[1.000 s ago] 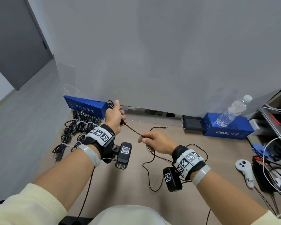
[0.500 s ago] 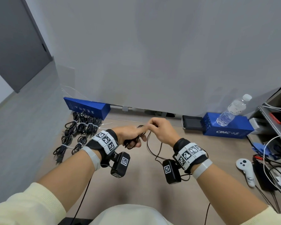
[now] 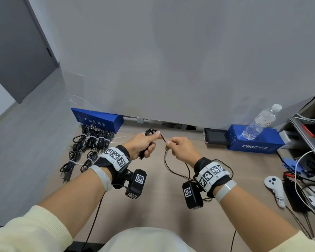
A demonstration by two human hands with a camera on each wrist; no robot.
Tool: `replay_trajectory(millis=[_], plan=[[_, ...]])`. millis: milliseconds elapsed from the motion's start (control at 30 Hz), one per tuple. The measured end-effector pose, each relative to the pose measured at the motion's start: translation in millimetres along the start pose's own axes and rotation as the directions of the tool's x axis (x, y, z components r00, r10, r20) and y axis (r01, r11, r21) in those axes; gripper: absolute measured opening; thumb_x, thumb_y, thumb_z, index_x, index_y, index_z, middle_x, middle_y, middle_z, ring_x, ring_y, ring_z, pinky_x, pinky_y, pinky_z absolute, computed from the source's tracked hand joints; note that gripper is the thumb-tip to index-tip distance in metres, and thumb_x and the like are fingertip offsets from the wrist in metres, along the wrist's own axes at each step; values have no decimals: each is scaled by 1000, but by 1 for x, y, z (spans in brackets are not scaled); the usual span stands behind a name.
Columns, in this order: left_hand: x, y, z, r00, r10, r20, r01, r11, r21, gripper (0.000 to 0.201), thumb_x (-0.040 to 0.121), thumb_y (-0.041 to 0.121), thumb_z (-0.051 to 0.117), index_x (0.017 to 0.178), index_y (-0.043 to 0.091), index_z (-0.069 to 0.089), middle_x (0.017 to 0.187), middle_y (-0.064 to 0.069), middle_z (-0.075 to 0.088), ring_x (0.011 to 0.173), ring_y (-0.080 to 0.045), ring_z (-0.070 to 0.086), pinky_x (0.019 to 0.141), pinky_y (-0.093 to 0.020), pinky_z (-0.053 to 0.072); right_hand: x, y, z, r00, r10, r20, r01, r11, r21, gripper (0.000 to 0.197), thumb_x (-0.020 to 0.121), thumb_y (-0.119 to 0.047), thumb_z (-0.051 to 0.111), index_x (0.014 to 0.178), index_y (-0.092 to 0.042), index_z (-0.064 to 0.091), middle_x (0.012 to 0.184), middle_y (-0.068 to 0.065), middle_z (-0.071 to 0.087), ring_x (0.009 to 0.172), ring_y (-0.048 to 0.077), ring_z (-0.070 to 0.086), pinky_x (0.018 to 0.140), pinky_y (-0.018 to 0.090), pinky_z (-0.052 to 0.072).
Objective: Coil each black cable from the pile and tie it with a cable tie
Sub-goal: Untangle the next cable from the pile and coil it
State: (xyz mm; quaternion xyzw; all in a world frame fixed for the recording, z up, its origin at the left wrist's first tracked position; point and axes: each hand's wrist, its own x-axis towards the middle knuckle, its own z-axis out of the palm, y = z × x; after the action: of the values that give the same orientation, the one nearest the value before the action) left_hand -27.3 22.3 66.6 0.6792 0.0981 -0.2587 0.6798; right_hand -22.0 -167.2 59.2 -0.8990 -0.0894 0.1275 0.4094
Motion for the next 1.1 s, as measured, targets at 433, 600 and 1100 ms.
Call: replay_trajectory(millis=[433, 600, 1100], plan=[[6, 11, 2, 940, -63, -335, -109, 875, -472, 37, 105, 46, 41, 87, 16, 54, 97, -12, 76, 83, -23, 75, 81, -40, 56, -8, -12, 14, 954, -87, 288, 54, 991, 122, 29, 106, -22, 39, 103, -20, 68, 56, 0, 57, 44, 15, 52, 56, 27, 45], [10, 16, -12, 935, -178, -307, -173, 528, -831, 40, 97, 55, 49, 83, 18, 48, 70, -3, 70, 52, -12, 61, 52, -26, 49, -14, -5, 19, 953, -57, 299, 19, 991, 129, 24, 106, -22, 40, 102, -19, 63, 59, -1, 58, 49, 17, 56, 59, 30, 46], [41, -32, 18, 968, 191, -164, -109, 905, 411, 50, 97, 59, 48, 92, 10, 59, 74, -1, 62, 61, -17, 56, 58, -33, 46, -13, 12, 16, 959, -106, 262, 69, 987, 148, 18, 99, -16, 55, 92, -12, 71, 59, -11, 51, 51, 4, 43, 57, 25, 37]])
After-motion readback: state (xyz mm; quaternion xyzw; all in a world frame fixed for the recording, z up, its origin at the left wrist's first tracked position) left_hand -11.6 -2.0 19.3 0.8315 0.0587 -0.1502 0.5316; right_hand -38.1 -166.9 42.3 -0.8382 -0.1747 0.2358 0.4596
